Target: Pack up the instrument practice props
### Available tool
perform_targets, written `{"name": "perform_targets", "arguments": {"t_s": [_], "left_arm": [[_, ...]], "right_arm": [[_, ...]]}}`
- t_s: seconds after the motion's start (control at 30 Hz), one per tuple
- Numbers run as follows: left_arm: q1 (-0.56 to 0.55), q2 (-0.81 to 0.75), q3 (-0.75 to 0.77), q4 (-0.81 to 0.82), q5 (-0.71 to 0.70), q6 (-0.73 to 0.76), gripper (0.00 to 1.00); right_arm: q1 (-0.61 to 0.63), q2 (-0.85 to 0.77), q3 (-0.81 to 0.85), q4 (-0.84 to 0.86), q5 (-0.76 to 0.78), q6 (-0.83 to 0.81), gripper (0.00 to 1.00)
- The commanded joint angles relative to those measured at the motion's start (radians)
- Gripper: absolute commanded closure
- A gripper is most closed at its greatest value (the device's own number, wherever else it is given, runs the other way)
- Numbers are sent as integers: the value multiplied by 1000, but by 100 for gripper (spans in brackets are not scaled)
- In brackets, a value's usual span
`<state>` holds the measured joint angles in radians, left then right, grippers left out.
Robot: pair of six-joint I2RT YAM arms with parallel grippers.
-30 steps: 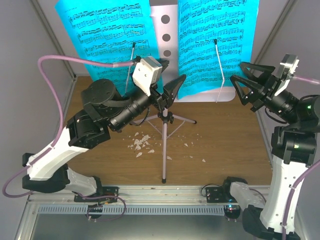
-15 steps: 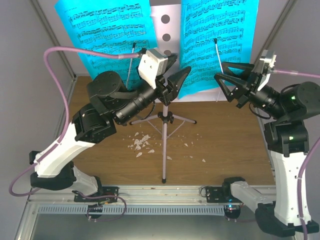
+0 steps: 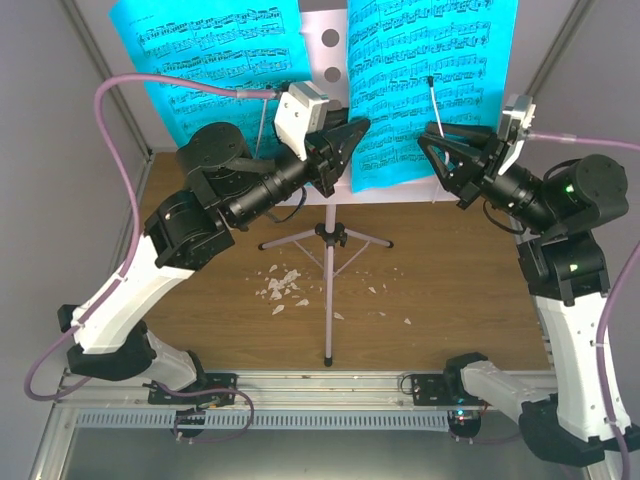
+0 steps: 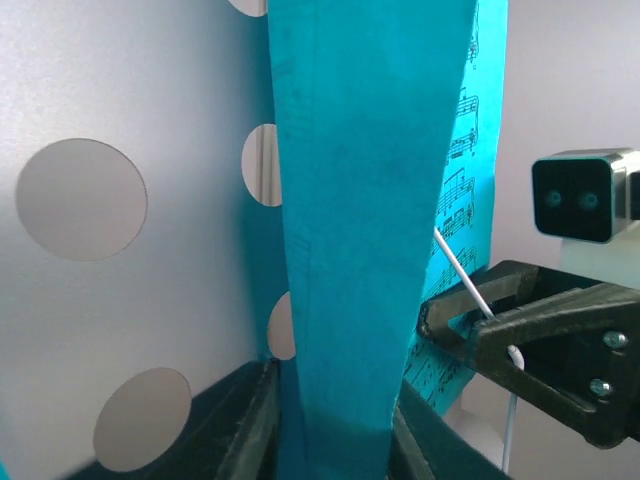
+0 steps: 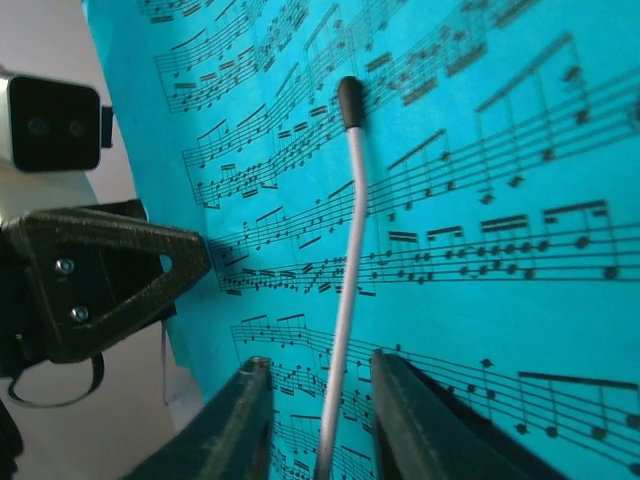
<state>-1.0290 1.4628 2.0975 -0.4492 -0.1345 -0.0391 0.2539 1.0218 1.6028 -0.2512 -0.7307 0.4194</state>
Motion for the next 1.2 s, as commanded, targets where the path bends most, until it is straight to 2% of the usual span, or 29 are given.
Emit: {"name": "perform_targets", "arguments": {"t_s": [0.0, 0.13, 0.17, 0.37, 0.57, 0.73, 0.97, 1.07, 1.17], "left_arm": [[22, -7, -14, 77, 62, -28, 81], [31, -17, -28, 89, 60, -34, 99], [34, -19, -32, 91, 56, -36, 100], [60, -34, -53, 88, 69, -61, 100], [77, -50, -57, 99, 98, -78, 100], [87, -108, -103, 182, 129, -92, 100], [129, -209, -125, 253, 246, -130, 100], [133, -256, -131, 256, 208, -114, 100], [133, -322, -179, 276, 65, -64, 100]], "right_arm": [[18, 2, 10, 31, 39, -12, 78], [18, -14, -21, 67, 24, -22, 98], [18, -21, -31, 77, 20, -28, 99], [18, -63, -114, 169, -13, -58, 100], [19, -60, -133, 182, -15, -59, 99], [19, -60, -133, 171, 4, -62, 100], [18, -55, -138, 164, 18, -56, 100], [18, -54, -139, 164, 22, -53, 100], [18, -55, -141, 158, 35, -51, 100]]}}
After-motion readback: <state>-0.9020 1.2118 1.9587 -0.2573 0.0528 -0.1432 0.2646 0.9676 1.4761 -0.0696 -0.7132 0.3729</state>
